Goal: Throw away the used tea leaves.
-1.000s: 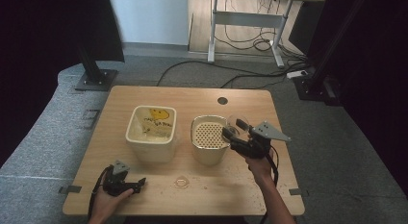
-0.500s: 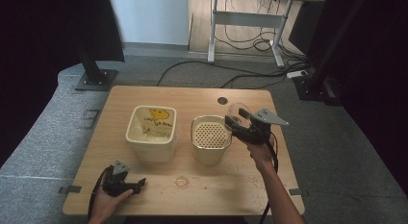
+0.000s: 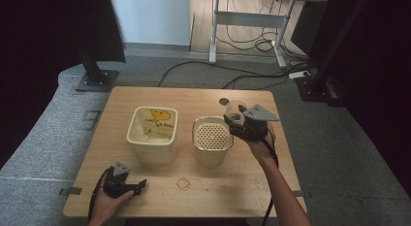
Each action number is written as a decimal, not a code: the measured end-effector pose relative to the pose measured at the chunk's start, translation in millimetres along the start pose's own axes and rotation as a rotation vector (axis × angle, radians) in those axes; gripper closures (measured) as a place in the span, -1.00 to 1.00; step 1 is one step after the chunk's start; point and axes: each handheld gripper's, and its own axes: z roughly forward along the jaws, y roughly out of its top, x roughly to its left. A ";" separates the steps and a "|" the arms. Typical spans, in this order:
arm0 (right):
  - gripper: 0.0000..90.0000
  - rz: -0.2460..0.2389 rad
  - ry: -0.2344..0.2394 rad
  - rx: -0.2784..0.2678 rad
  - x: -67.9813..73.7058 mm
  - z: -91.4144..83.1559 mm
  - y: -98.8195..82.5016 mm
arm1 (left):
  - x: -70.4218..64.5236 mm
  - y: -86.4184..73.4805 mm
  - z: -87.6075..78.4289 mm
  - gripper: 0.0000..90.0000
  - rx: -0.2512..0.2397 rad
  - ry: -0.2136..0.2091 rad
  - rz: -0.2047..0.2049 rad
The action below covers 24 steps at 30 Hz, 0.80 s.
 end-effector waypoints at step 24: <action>-0.20 -0.839 -0.136 0.208 55.8 27.2 20.1 | 2.6 0.5 -0.1 -0.80 0.006 0.002 0.006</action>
